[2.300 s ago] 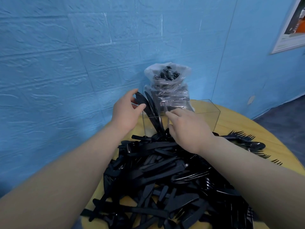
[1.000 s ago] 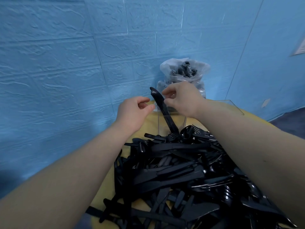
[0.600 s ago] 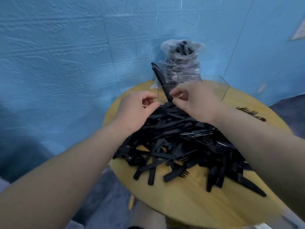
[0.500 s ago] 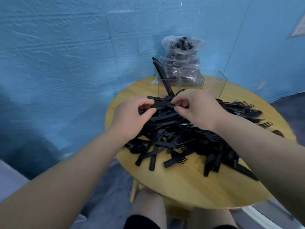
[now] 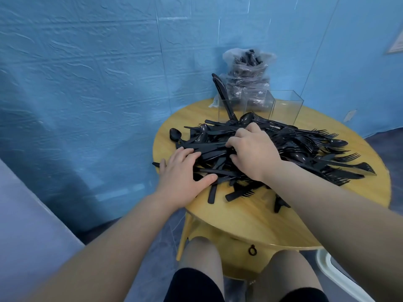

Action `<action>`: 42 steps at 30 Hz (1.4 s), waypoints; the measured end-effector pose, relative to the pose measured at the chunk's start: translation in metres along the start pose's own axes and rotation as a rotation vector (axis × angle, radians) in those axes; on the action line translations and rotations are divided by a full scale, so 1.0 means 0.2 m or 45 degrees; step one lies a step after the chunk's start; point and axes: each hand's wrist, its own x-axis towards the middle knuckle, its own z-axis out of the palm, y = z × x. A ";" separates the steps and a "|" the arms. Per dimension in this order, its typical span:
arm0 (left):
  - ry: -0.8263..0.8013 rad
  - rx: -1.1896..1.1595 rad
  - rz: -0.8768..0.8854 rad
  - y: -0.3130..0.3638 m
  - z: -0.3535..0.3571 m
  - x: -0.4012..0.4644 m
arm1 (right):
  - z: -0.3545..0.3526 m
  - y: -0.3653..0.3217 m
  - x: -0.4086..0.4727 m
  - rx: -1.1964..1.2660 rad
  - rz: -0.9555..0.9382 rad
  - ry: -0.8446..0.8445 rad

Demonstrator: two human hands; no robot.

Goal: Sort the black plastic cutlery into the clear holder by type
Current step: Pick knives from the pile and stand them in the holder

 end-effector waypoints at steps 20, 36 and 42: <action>0.356 -0.103 0.017 -0.08 -0.04 0.14 | -0.02 0.12 0.06 0.278 0.036 0.376; 0.356 -0.175 0.077 -0.08 0.01 0.19 | 0.02 0.14 0.07 0.241 0.147 0.169; 0.499 -0.368 0.255 -0.07 -0.02 0.17 | 0.01 0.10 0.08 0.260 -0.068 0.112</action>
